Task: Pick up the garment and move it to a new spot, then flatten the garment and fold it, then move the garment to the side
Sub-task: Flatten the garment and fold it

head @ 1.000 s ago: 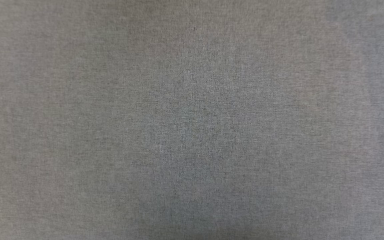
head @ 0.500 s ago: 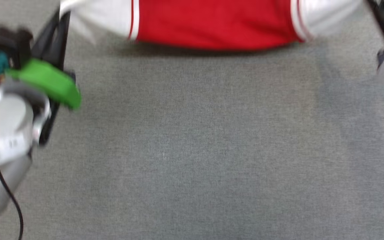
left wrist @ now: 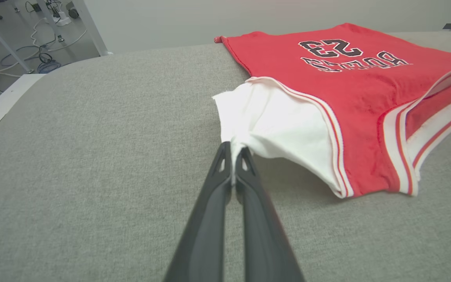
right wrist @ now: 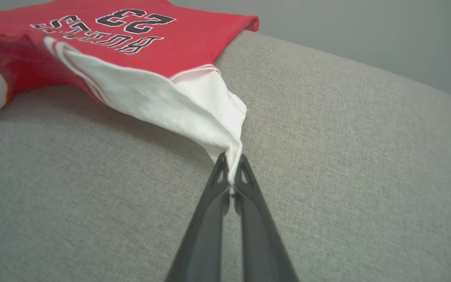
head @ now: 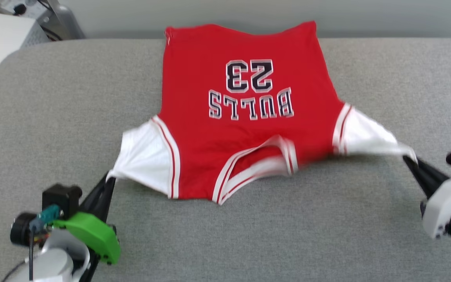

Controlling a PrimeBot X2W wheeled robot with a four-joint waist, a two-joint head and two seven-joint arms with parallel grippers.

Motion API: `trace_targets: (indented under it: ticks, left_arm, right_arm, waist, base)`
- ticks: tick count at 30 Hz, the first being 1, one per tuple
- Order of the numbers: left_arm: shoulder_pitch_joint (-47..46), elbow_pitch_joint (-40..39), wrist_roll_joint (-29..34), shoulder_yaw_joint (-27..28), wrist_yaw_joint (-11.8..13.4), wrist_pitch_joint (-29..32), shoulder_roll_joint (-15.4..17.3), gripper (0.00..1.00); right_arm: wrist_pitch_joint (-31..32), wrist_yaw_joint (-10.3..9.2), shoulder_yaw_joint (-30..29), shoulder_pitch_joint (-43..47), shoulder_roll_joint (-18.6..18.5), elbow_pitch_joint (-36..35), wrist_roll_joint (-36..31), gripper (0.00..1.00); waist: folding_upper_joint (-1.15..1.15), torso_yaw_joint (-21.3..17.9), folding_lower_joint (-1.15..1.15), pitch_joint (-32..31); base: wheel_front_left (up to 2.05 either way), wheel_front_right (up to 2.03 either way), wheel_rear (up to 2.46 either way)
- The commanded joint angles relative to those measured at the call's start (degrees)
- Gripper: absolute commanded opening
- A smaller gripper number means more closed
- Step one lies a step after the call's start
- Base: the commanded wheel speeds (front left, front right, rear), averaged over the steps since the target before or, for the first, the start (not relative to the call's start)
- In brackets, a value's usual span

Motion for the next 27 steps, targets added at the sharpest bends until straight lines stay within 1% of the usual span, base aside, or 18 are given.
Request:
trace_targets:
  ticks: [1,8,13,16,20,24,25,26,27]
  left_arm:
    - [2.23,0.14,-0.55,0.63,0.87,-0.33,-0.34,0.0]
    - [10.17,0.68,-1.22,2.72,2.03,-0.33,-1.73,0.0]
    - [15.33,1.07,-1.36,4.01,2.3,-0.33,-2.5,0.0]
    - [17.82,1.64,-1.37,4.75,2.16,-0.33,-3.32,0.0]
    - [19.5,2.32,-0.74,5.41,1.34,-0.34,-4.46,0.0]
    - [19.23,2.7,0.38,5.7,0.51,-0.34,-5.33,0.0]
    - [18.97,2.6,0.78,5.93,0.42,-0.34,-5.52,0.0]
    - [18.81,2.61,1.09,6.1,0.33,-0.34,-5.78,0.0]
    - [18.61,2.5,1.41,6.42,0.31,-0.34,-6.02,0.0]
  right_arm:
    - [-0.02,-0.04,-1.44,2.98,0.46,0.08,-0.56,0.0]
    - [-0.45,-0.04,-9.3,16.11,2.55,-0.24,-1.92,0.0]
    - [1.1,-0.04,-14.65,24.67,4.05,-2.47,-3.93,0.0]
    - [2.92,-0.04,-17.02,28.71,5.14,-4.02,-5.61,0.0]
    - [5.18,-0.04,-19.46,32.77,6.99,-5.39,-6.89,0.0]
    - [5.9,-0.04,-22.36,34.27,8.83,-6.84,-8.02,0.0]
    - [6.1,-0.04,-23.08,34.27,9.27,-7.28,-8.11,0.15]
    - [6.37,-0.04,-23.97,34.1,9.69,-7.87,-8.29,0.48]
    - [6.53,-0.04,-24.65,33.93,9.87,-8.42,-8.66,1.0]
  waist:
    - [0.0,0.47,0.01,-2.64]
    - [0.0,0.98,0.01,-5.52]
    - [0.0,0.89,0.01,-6.68]
    - [0.0,0.89,0.01,-7.1]
    - [0.0,1.29,0.01,-7.5]
    - [0.0,1.47,0.01,-7.55]
    - [0.0,1.47,0.01,-7.52]
    - [0.0,1.42,0.01,-7.48]
    - [0.0,1.37,0.01,-7.45]
  base:
    - [0.0,0.0,0.0]
    - [0.0,0.0,0.0]
    - [0.0,0.0,0.0]
    - [0.0,0.0,0.0]
    - [0.0,0.0,0.0]
    - [0.0,0.0,0.0]
    - [0.0,0.0,0.0]
    - [0.0,0.0,0.0]
    - [0.0,0.0,0.0]
